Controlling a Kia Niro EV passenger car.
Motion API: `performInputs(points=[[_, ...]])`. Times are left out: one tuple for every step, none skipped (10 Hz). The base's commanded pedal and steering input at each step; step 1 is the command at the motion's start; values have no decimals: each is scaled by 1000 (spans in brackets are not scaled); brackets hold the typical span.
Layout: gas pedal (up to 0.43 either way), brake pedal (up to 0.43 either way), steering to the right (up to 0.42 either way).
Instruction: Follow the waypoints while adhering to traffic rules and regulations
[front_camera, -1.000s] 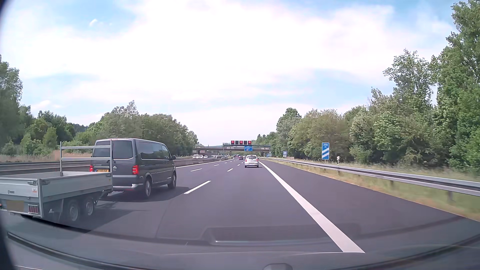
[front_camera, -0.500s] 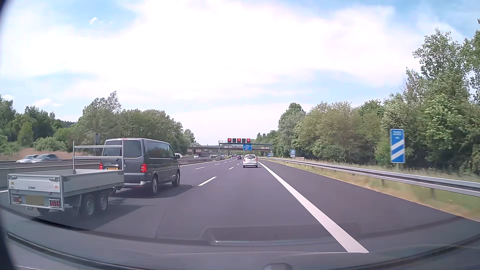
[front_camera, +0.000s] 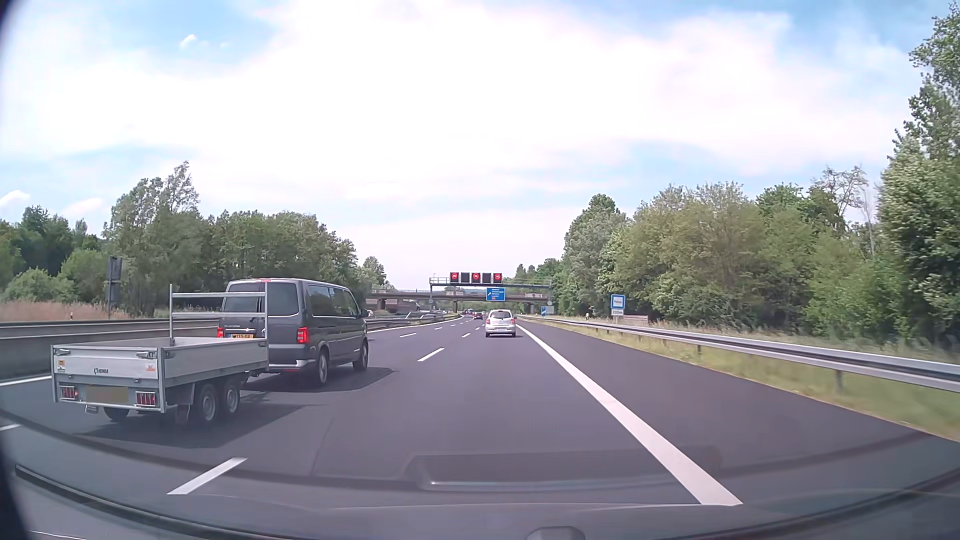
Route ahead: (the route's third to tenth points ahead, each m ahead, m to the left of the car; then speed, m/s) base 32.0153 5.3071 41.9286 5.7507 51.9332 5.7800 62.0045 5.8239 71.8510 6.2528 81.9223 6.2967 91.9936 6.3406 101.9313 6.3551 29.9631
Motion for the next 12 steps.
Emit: performInputs(points=[[79,0,0],[79,0,0],[79,0,0],[67,0,0],[59,0,0],[47,0,0],[39,0,0],[39,0,0],[39,0,-1],[39,0,-1],[28,0,-1],[28,0,-1]])
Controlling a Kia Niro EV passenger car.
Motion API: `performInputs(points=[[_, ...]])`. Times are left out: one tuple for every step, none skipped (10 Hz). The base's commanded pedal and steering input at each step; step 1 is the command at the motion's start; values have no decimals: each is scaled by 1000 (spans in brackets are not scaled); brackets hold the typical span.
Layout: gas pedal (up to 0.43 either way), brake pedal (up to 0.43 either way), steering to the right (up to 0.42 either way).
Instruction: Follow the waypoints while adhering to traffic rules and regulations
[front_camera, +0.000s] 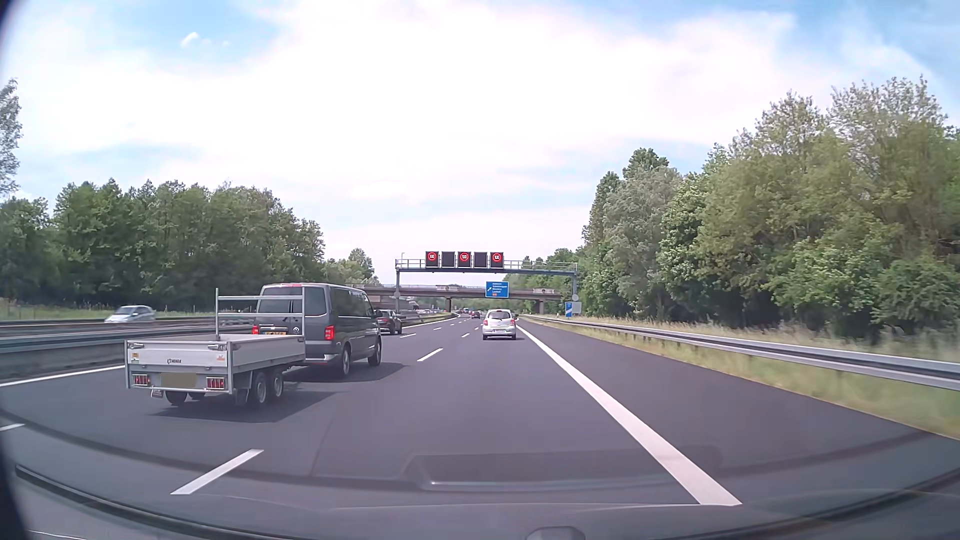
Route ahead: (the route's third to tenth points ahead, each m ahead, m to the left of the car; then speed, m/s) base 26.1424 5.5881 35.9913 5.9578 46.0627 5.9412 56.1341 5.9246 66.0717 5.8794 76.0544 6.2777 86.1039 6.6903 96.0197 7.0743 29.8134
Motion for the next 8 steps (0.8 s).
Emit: performInputs(points=[[28,0,-1],[28,0,-1],[8,0,-1],[0,0,0],[0,0,-2],[0,0,-2],[0,0,-2],[0,0,-2]])
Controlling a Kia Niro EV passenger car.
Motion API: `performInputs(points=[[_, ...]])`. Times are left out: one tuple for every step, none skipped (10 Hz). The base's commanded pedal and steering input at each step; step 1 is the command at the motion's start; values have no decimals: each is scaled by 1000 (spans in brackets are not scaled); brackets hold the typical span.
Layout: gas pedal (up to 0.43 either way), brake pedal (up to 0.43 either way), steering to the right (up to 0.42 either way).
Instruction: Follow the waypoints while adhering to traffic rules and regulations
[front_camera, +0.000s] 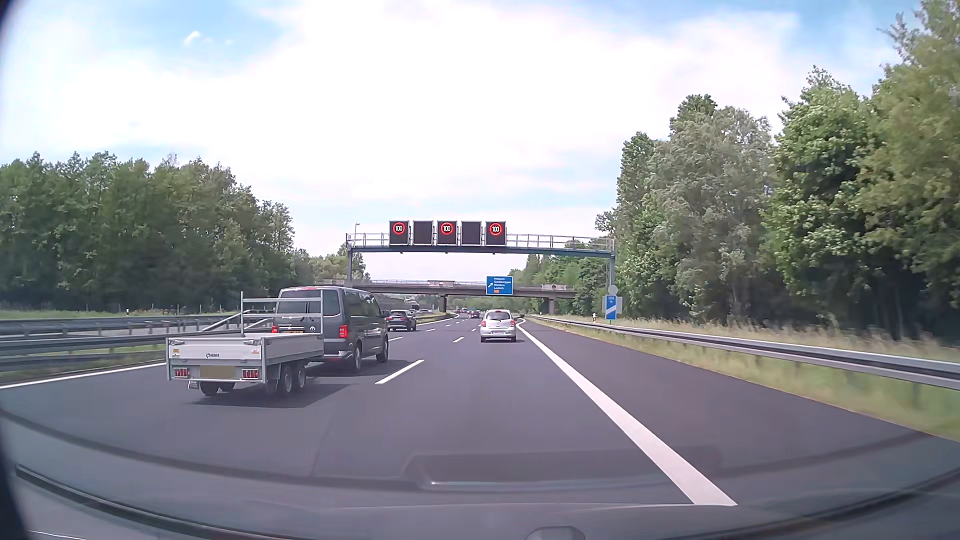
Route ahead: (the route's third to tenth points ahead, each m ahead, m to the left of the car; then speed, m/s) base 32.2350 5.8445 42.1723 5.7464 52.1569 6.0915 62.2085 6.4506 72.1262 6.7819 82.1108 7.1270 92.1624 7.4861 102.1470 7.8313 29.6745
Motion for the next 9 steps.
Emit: performInputs(points=[[0,0,-2],[0,0,-2],[0,0,-2],[0,0,-2],[0,0,-2],[0,0,-3],[0,0,-2],[0,0,-2],[0,0,-2]])
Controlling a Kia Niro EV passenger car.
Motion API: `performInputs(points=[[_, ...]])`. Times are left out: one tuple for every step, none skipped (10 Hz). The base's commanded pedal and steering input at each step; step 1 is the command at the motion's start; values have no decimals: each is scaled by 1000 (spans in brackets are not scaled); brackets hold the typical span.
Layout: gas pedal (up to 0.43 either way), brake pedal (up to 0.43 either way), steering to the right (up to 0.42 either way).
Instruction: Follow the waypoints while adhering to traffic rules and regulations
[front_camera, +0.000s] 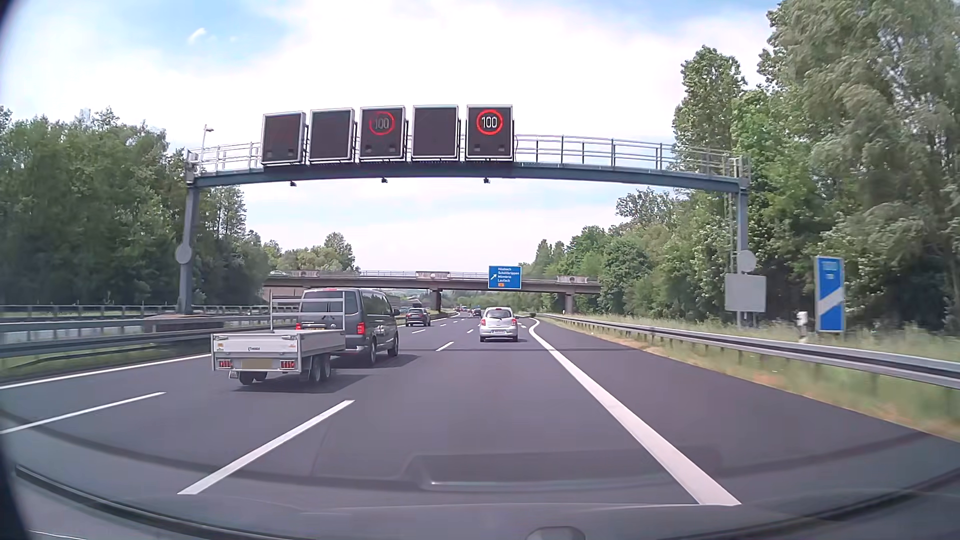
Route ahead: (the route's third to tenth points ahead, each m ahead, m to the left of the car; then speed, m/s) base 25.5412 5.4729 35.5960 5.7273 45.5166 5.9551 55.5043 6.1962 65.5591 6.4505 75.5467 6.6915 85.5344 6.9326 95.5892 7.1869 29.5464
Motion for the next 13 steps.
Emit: performInputs(points=[[0,0,-2],[0,0,-2],[0,0,-2],[0,0,-2],[0,0,-2],[0,0,-2],[0,0,-2],[0,0,-2],[0,0,-2],[0,0,-1],[0,0,-1],[0,0,-2],[0,0,-2]])
